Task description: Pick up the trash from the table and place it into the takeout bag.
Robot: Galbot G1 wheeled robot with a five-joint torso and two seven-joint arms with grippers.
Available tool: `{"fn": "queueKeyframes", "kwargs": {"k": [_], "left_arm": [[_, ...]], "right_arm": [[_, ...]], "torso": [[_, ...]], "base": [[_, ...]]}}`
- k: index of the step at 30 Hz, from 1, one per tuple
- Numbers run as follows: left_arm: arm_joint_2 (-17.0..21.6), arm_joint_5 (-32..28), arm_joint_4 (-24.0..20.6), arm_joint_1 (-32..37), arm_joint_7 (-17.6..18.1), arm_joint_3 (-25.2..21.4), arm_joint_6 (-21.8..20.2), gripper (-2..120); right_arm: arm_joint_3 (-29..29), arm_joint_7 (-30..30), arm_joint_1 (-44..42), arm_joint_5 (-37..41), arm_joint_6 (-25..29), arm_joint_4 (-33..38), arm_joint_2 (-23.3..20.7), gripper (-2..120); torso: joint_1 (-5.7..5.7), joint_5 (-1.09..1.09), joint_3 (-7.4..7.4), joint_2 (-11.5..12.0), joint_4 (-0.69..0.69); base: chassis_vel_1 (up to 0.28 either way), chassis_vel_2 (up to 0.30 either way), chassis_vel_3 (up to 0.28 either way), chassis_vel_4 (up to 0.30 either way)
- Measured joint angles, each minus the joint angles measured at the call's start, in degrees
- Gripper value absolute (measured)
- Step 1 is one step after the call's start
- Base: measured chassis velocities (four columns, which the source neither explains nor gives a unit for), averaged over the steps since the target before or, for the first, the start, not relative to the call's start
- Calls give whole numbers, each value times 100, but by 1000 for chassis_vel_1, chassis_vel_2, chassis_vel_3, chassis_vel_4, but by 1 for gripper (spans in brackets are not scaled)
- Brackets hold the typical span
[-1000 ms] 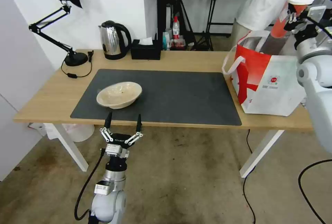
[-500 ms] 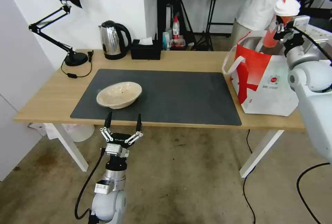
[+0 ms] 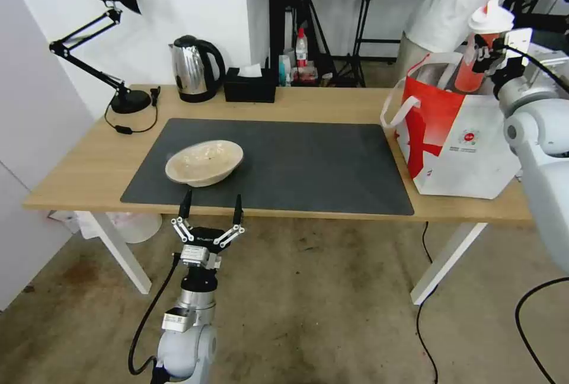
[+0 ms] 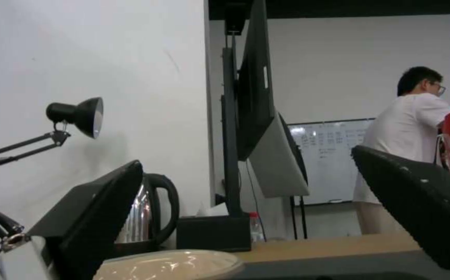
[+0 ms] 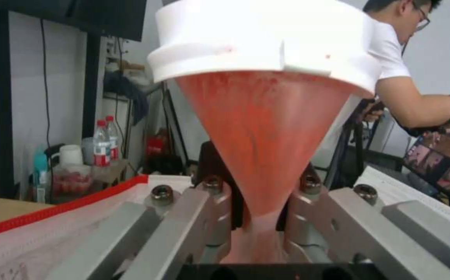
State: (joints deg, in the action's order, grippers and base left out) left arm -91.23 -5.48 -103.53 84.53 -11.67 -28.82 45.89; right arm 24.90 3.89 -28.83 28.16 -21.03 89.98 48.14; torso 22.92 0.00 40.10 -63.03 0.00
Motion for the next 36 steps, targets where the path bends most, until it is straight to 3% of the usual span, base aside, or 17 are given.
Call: {"fn": "queueKeyframes", "kwargs": {"k": [16,33,36], "left_arm": [[-4,27,-5,18,14,-8,-2,100],[-4,27,-23,30,23,-33,-2,100],[-4,28,-23,27,24,-34,-2,100]], "right_arm": [[197,-36,283,221,-1962,428,-34,7],[167,-15,395,242,-2067,370,-52,7],[152,-98,360,205,-2063,387,-111,16]], "torso": [[0,0,1,0,0],[0,0,1,0,0],[0,0,1,0,-1]], "base": [[0,0,0,0],[0,0,0,0],[0,0,0,0]]}}
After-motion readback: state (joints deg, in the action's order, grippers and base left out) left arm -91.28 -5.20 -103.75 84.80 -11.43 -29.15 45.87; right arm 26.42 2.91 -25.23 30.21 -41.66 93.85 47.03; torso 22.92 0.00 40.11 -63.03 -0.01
